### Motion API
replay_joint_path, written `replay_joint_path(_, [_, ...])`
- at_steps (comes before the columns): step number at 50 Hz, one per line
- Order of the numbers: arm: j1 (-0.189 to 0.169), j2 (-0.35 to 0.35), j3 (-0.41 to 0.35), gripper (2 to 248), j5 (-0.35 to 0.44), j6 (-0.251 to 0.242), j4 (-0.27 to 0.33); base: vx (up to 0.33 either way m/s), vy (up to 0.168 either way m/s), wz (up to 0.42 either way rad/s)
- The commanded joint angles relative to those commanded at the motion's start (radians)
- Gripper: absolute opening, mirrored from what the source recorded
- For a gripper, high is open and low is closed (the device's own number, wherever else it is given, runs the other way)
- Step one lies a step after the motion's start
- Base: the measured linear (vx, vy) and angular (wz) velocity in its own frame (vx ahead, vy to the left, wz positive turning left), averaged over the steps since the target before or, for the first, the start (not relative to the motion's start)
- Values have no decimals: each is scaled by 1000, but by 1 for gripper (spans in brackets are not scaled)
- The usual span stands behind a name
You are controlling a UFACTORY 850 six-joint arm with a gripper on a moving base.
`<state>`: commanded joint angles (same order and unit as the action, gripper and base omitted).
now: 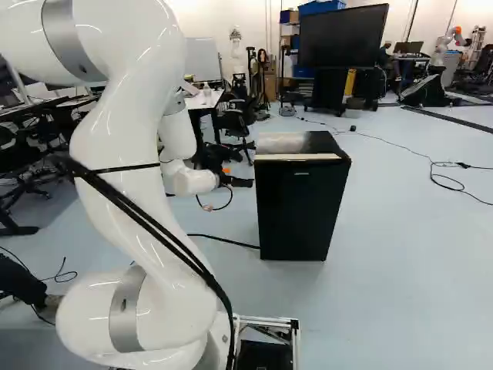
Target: Open the fridge door
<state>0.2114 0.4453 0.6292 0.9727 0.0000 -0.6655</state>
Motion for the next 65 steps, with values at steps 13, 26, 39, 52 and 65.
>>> replay_joint_path(13, [-1, 50, 24, 247, 38, 0, -85, 0, 0, 0])
replay_joint_path(26, [-2, 69, 39, 247, 83, 0, -169, 0, 0, 0])
replay_joint_path(39, [-3, 78, 51, 247, 130, 0, -244, 0, 0, 0])
replay_joint_path(52, [-1, 93, 74, 247, 142, 0, -268, 0, 0, 0])
replay_joint_path(65, [-2, 108, 97, 247, 145, 0, -280, 0, 0, 0])
